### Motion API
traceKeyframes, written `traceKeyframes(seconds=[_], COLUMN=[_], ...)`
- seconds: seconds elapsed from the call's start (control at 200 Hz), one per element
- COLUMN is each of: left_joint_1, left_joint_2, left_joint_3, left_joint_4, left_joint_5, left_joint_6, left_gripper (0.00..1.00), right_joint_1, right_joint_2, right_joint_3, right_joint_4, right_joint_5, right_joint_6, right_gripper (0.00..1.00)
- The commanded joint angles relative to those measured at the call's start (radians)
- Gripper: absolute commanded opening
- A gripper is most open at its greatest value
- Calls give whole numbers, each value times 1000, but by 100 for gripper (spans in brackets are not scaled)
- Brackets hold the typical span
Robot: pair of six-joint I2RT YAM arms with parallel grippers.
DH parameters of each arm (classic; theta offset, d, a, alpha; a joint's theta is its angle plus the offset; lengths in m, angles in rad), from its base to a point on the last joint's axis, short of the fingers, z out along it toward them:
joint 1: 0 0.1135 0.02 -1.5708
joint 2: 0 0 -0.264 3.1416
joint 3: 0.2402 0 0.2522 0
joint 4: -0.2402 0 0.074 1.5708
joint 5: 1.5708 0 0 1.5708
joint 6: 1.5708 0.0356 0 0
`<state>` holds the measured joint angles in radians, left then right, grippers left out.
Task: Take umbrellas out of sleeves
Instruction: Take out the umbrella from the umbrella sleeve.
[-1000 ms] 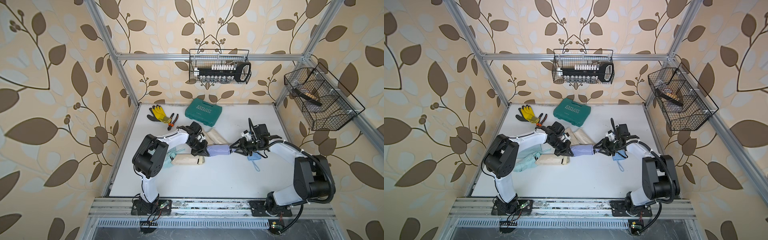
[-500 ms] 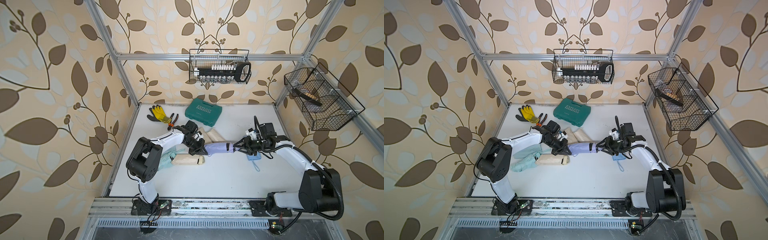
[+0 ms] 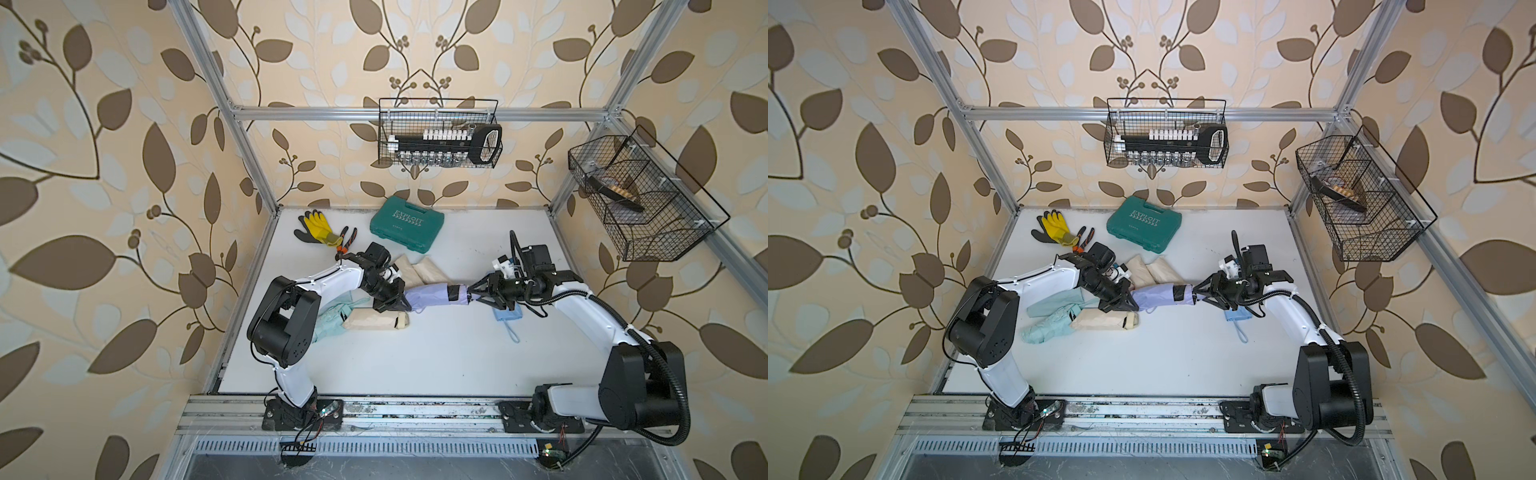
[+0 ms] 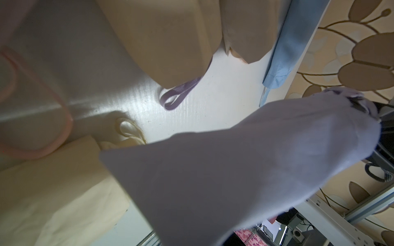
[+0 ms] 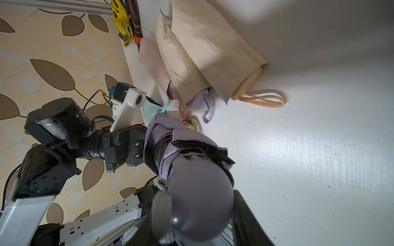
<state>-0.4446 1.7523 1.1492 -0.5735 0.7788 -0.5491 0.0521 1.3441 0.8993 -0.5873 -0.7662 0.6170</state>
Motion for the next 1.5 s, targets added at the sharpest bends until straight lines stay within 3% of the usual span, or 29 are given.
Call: traceKeyframes(seconds=[0.0, 1.494], left_joint_1=[21, 63], left_joint_2=[-53, -110], left_joint_3=[-11, -50], left_joint_4=[-23, -49], left_joint_5=[14, 7], left_joint_6=[23, 53], left_gripper=[0, 0], right_joint_1=[-4, -3], right_joint_2=[-35, -112], right_joint_3=[46, 80], right_joint_4=[8, -82], right_joint_5=[-44, -41], right_joint_6=[5, -11], right_gripper=[20, 18])
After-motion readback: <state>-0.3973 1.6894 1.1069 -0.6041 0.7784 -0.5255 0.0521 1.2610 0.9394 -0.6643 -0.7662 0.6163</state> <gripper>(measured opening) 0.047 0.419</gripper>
